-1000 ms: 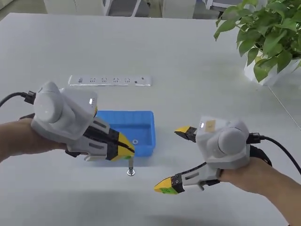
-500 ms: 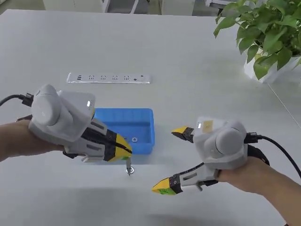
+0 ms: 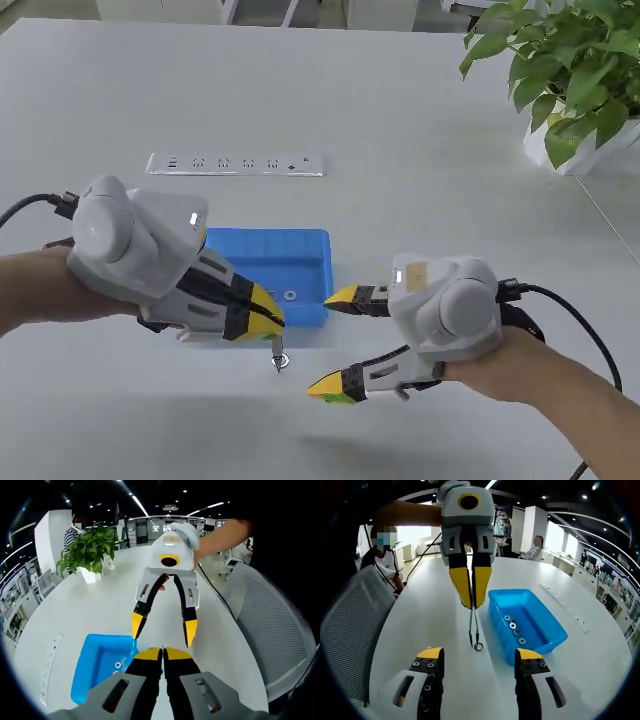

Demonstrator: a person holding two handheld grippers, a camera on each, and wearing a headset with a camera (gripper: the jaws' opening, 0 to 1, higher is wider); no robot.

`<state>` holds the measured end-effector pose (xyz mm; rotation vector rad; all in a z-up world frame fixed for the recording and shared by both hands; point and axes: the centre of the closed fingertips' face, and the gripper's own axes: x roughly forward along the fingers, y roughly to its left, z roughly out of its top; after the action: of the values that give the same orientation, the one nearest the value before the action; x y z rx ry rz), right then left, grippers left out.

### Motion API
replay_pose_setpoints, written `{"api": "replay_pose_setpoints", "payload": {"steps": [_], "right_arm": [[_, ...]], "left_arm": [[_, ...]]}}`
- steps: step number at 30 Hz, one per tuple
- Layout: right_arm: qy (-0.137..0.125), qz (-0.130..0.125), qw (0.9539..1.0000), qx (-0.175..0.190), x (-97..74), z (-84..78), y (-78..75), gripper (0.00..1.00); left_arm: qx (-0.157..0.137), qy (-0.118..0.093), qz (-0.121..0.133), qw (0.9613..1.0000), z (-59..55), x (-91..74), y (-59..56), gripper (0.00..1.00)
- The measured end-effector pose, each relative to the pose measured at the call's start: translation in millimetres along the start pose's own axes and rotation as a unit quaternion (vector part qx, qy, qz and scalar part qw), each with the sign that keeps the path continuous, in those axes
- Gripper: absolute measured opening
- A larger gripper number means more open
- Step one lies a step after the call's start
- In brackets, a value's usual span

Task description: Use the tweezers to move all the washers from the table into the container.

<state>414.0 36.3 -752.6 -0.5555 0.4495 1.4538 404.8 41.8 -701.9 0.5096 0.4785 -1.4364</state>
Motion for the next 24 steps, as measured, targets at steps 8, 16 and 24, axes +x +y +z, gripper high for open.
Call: {"api": "replay_pose_setpoints", "payload": {"steps": [8,16,24], "right_arm": [[0.0,0.02,0.9996,-0.02,16.4,5.4,4.1,0.37],[0.002,0.029,0.9995,-0.011,32.4,7.3,7.8,0.25],[0.01,0.029,0.9995,-0.005,42.6,4.4,8.3,0.18]], "left_arm": [[0.006,0.004,-0.015,0.9999,0.7,0.5,-0.5,0.05],[0.007,0.005,-0.022,0.9997,0.7,-0.1,-1.4,0.05],[0.007,0.005,-0.025,0.9997,0.9,0.7,-2.0,0.05]]}}
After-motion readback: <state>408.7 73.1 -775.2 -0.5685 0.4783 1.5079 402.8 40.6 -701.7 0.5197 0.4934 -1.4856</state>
